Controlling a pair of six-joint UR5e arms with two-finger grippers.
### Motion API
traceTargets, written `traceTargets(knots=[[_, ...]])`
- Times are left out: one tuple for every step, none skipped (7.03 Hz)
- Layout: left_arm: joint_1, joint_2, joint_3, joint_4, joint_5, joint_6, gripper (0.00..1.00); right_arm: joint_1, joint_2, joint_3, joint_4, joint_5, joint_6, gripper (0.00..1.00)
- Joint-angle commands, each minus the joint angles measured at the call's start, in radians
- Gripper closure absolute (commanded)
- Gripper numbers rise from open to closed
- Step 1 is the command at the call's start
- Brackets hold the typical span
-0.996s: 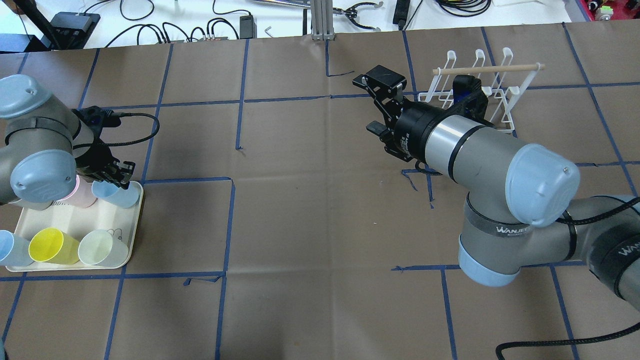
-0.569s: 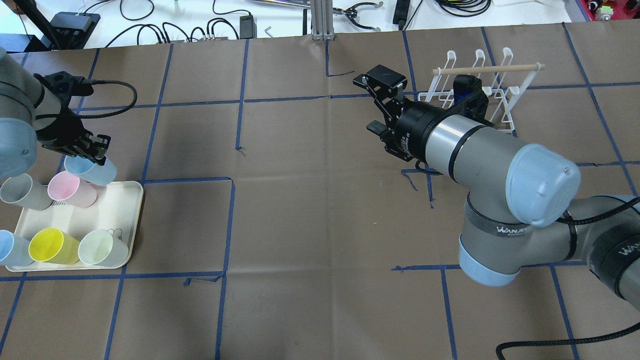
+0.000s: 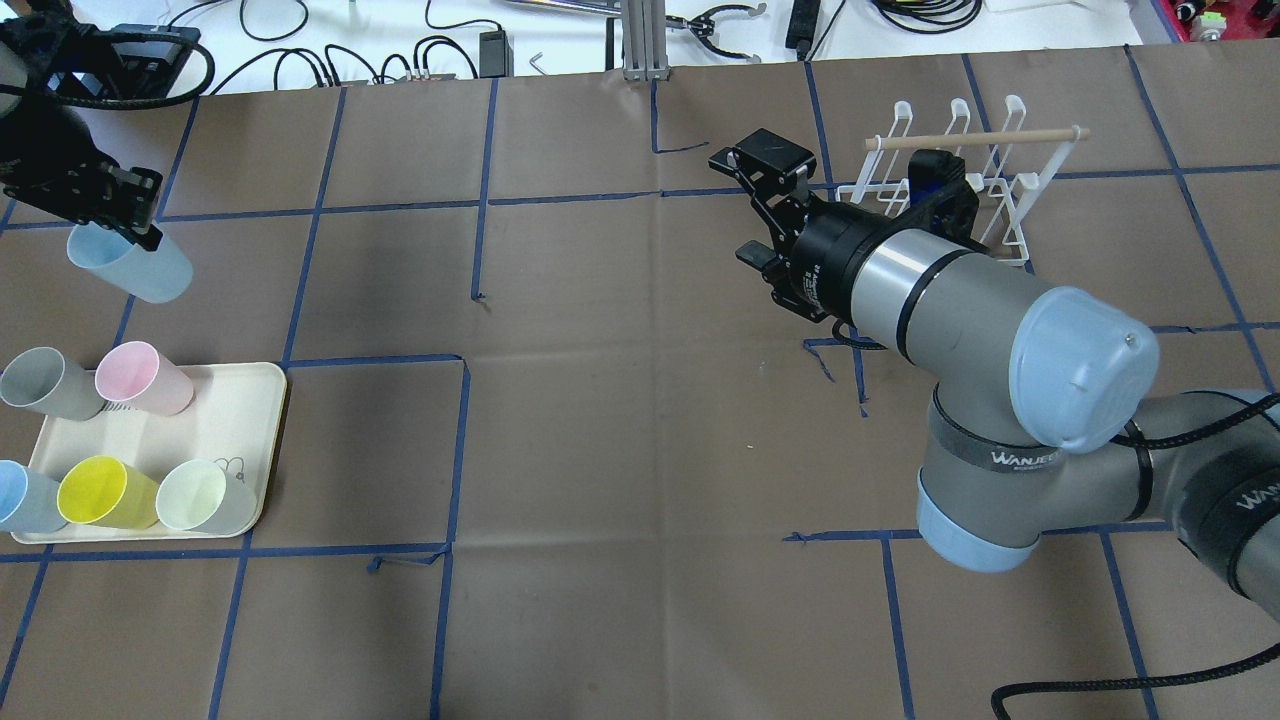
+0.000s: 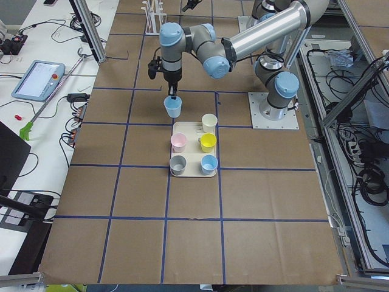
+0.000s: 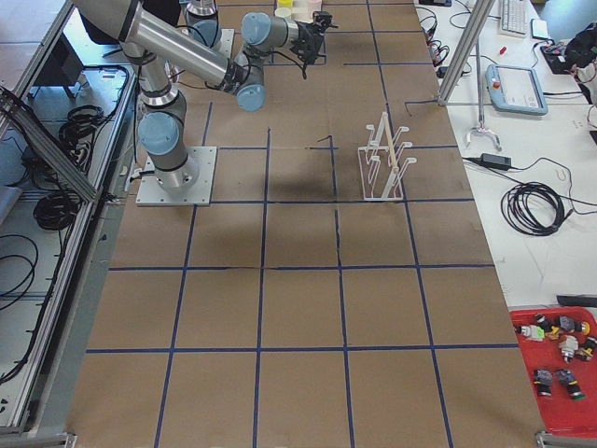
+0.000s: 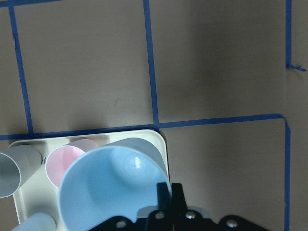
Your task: Transfer IKEA cup to right arm and place on rack
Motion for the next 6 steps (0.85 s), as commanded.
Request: traceTargets(knots=[[-0.031, -0.059, 0.025, 0.115, -0.159, 0.007, 0.98, 0.000, 0.000, 0.001, 0.001, -0.001, -0.005, 0.00], [-0.064, -0.057, 0.025, 0.157, -0.242, 0.006, 0.98, 0.000, 0.002, 0.001, 0.002, -0.003, -0.005, 0.00], [-0.092, -0.051, 0.013, 0.243, -0.361, 0.004, 0.98, 0.000, 0.003, 0.002, 0.003, -0.004, 0.001, 0.00], [-0.109, -0.036, -0.013, 0.316, -0.505, 0.009, 0.98, 0.002, 0.011, 0.002, 0.002, -0.007, 0.012, 0.00], [-0.124, -0.018, -0.027, 0.355, -0.614, 0.044, 0.99, 0.002, 0.024, 0.004, 0.000, -0.007, 0.091, 0.00], [-0.143, 0.007, -0.064, 0.413, -0.717, 0.073, 1.00, 0.005, 0.037, 0.005, 0.003, -0.007, 0.209, 0.00]])
